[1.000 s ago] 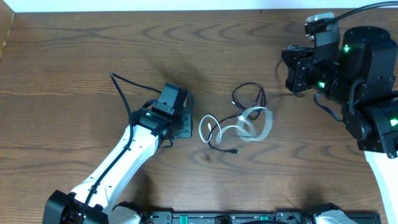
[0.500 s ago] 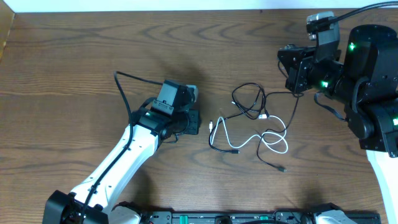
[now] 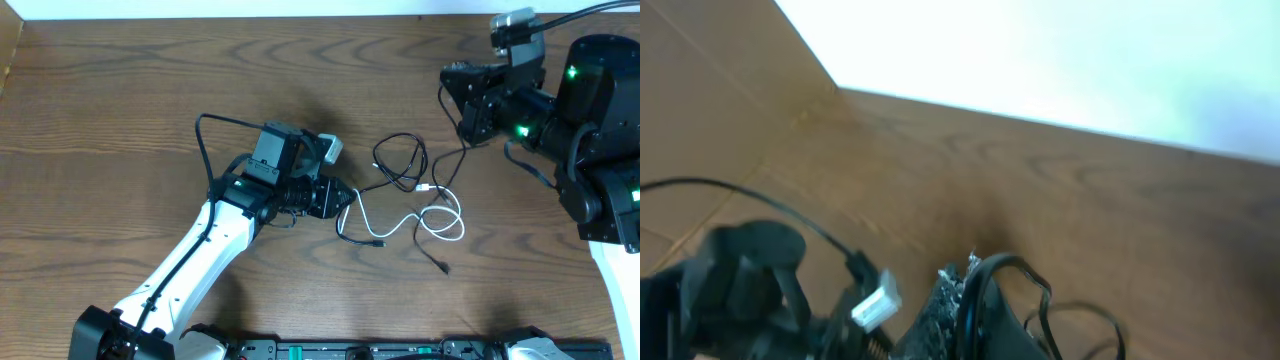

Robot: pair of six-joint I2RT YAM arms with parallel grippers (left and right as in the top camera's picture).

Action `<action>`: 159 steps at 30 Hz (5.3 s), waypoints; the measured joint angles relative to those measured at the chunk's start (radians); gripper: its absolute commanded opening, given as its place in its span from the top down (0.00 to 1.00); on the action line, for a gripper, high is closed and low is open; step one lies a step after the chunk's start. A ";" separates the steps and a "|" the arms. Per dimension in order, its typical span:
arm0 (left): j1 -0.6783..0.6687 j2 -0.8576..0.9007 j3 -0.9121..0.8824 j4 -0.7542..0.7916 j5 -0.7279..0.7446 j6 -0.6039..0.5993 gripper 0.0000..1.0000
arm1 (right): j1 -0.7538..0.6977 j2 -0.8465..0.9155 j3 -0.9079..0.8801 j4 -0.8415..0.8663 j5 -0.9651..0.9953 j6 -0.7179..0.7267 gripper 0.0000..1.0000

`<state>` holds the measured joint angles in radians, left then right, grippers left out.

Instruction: Untangle cables

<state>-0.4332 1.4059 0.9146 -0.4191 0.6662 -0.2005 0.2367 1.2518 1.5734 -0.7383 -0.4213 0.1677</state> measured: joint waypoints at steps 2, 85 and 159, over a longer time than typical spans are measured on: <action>-0.003 0.001 -0.001 -0.010 -0.004 0.000 0.60 | 0.000 0.000 0.000 0.026 -0.007 -0.001 0.99; 0.187 0.165 -0.041 -0.084 -0.182 -0.120 0.92 | -0.619 0.314 -0.003 -0.026 0.507 0.010 0.99; -0.029 -0.159 0.018 0.119 -0.119 -0.079 0.93 | 0.063 0.477 -0.437 -0.021 -0.038 -0.262 0.27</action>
<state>-0.4622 1.2465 0.9329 -0.2996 0.5472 -0.2794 0.2996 1.7290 1.1366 -0.7589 -0.4591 -0.0948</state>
